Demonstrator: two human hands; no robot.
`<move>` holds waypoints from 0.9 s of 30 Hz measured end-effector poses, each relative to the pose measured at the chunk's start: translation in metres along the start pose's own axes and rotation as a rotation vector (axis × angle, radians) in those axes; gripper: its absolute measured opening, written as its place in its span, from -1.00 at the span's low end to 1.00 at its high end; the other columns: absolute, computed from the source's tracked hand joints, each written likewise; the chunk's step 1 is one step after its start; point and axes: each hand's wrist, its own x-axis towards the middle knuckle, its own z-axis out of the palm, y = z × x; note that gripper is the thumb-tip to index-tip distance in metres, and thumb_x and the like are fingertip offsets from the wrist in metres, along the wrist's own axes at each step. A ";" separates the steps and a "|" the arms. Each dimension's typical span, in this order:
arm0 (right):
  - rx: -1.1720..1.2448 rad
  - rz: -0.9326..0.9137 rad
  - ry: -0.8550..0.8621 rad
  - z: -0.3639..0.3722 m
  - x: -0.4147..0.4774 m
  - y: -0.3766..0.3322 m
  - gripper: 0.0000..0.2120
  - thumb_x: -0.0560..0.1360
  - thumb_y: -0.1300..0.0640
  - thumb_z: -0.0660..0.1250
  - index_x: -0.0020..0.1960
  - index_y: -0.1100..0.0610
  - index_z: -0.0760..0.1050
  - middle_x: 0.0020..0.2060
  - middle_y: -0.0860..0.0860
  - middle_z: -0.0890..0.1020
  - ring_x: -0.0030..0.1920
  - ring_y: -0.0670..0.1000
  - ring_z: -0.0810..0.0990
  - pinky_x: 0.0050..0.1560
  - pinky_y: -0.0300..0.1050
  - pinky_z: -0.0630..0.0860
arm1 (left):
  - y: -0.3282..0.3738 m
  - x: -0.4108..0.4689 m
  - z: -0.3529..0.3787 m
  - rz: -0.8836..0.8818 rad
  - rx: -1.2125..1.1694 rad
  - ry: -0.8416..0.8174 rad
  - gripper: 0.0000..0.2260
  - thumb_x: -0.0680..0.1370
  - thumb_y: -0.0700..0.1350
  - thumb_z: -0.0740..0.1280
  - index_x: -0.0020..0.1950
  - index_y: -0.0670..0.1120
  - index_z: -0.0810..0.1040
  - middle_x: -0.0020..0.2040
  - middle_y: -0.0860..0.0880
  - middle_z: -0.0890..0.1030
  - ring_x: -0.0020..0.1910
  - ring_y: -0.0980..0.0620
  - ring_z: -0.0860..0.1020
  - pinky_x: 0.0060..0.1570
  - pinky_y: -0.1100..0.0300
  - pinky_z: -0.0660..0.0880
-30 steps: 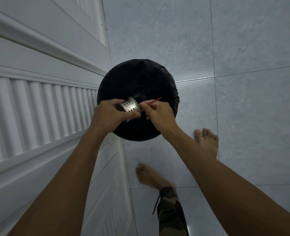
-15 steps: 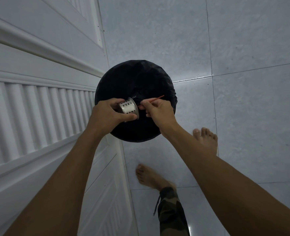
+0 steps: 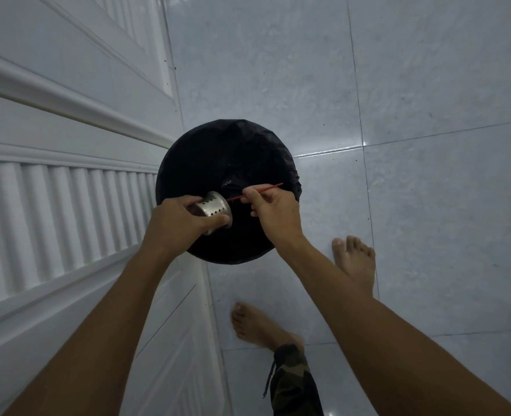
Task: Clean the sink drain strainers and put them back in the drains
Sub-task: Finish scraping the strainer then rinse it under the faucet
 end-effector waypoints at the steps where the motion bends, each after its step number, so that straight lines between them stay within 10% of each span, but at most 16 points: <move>1: 0.027 -0.005 -0.009 -0.002 0.000 0.000 -0.87 0.60 0.01 0.40 -0.02 0.01 0.71 -0.21 -0.16 0.75 -0.17 -0.19 0.70 -0.15 -0.40 0.58 | -0.001 0.001 -0.002 -0.028 0.014 0.005 -0.31 0.33 0.27 0.58 0.39 0.01 0.60 0.12 0.02 0.69 0.05 0.04 0.64 -0.06 0.23 0.55; 5: 0.129 0.091 -0.217 -0.001 -0.007 0.005 -0.85 0.59 0.03 0.41 0.03 0.05 0.73 -0.16 -0.08 0.77 -0.17 -0.13 0.71 -0.01 -0.20 0.68 | 0.003 0.004 -0.003 -0.086 -0.123 -0.074 -0.42 0.35 0.23 0.60 0.29 0.00 0.66 0.04 0.01 0.72 0.02 -0.01 0.69 0.13 -0.06 0.64; 27: -0.304 -0.173 0.103 -0.006 0.002 -0.008 -0.79 0.63 0.05 0.36 0.09 0.14 0.71 -0.09 -0.04 0.74 -0.12 -0.14 0.66 -0.06 -0.50 0.50 | -0.003 0.003 0.006 -0.041 -0.180 -0.039 -0.38 0.34 0.15 0.63 0.34 0.04 0.57 0.11 0.07 0.67 0.07 0.06 0.64 0.11 0.05 0.61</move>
